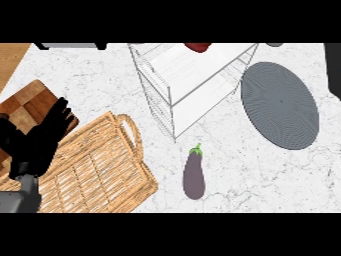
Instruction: Pick the bell pepper from the placemat and place it in the tiered shelf
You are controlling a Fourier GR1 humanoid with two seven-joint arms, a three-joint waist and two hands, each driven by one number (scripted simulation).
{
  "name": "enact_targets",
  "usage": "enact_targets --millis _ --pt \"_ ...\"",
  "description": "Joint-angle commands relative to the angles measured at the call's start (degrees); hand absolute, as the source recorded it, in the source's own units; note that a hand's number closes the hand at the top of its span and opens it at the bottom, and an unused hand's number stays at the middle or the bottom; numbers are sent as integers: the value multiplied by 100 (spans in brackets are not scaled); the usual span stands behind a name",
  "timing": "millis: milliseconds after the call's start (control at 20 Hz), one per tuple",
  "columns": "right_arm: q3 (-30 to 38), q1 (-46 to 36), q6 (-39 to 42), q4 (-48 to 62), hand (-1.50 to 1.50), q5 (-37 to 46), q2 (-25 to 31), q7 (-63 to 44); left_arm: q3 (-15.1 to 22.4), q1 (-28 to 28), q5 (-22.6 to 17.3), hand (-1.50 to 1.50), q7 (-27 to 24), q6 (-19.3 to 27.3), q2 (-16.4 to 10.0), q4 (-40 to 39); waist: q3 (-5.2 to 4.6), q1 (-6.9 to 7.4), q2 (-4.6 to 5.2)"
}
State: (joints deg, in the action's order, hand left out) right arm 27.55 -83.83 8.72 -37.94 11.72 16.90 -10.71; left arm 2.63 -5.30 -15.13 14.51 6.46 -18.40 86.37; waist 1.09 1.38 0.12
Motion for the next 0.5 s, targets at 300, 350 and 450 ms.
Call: enact_targets --millis 300,350,450 --pt "825 17 24 866 -150 -413 1284 -50 134 172 44 0 148 -63 198 -779 -113 23 148" --pt "884 125 62 935 -150 -458 1344 115 155 217 -18 0 220 -164 136 -632 -109 60 135" --pt "853 247 475 1122 -150 -431 1640 240 309 288 104 0 183 32 350 -597 -105 104 177"
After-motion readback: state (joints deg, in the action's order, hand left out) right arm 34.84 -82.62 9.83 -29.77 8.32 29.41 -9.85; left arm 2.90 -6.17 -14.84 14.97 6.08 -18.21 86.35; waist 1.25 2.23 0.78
